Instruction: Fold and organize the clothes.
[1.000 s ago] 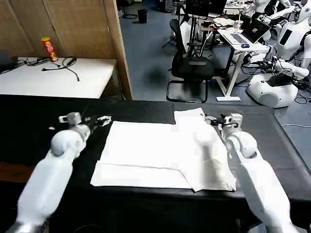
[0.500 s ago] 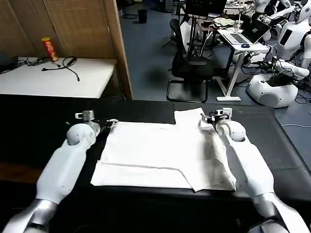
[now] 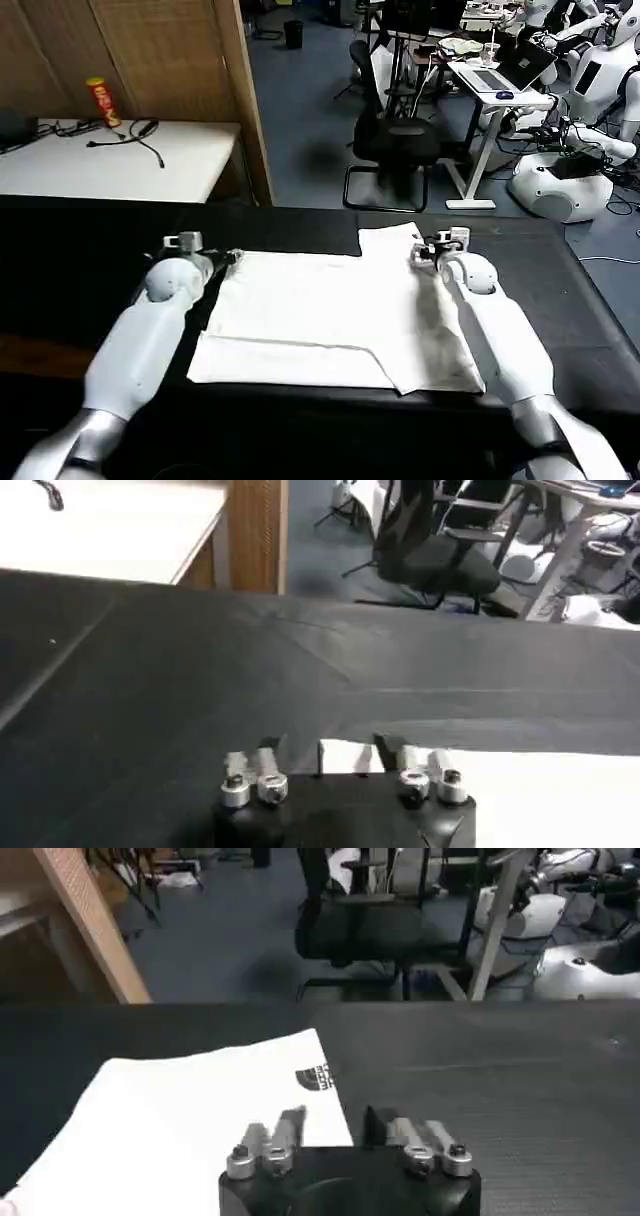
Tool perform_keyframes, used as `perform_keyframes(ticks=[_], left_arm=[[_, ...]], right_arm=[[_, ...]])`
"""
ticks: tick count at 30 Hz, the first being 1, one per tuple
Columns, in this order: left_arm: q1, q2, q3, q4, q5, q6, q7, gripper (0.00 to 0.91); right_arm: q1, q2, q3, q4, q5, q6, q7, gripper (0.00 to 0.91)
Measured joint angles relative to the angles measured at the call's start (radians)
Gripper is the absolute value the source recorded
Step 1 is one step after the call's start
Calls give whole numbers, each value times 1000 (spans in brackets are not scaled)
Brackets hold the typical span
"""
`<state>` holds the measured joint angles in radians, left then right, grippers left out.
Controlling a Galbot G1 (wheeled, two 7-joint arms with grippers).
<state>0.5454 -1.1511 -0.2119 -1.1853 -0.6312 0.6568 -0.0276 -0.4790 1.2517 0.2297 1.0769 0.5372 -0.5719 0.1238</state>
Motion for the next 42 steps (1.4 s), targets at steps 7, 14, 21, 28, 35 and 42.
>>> perform_keyframes(ticks=[7, 14, 21, 28, 35, 42], left_arm=[[12, 7, -1, -36, -29, 7, 2, 0], [18, 8, -17, -88, -31, -4, -5, 0], [48, 33, -32, -166, -64, 2, -30, 0], [138, 100, -68, -335, -99, 11, -42, 0], [267, 169, -130, -490, -95, 9, -41, 0], [424, 233, -191, -617, -89, 18, -49, 0]], right_arm=[[-16, 2, 7, 20, -4, 48, -6, 29], [-50, -29, 15, 81, -15, 130, -63, 20], [-127, -79, 47, 219, -24, 131, -79, 20], [-260, -154, 99, 412, -4, 124, -99, 10], [-357, -213, 140, 532, 25, 77, -90, 10], [-485, -280, 179, 671, 46, 21, -58, 10]])
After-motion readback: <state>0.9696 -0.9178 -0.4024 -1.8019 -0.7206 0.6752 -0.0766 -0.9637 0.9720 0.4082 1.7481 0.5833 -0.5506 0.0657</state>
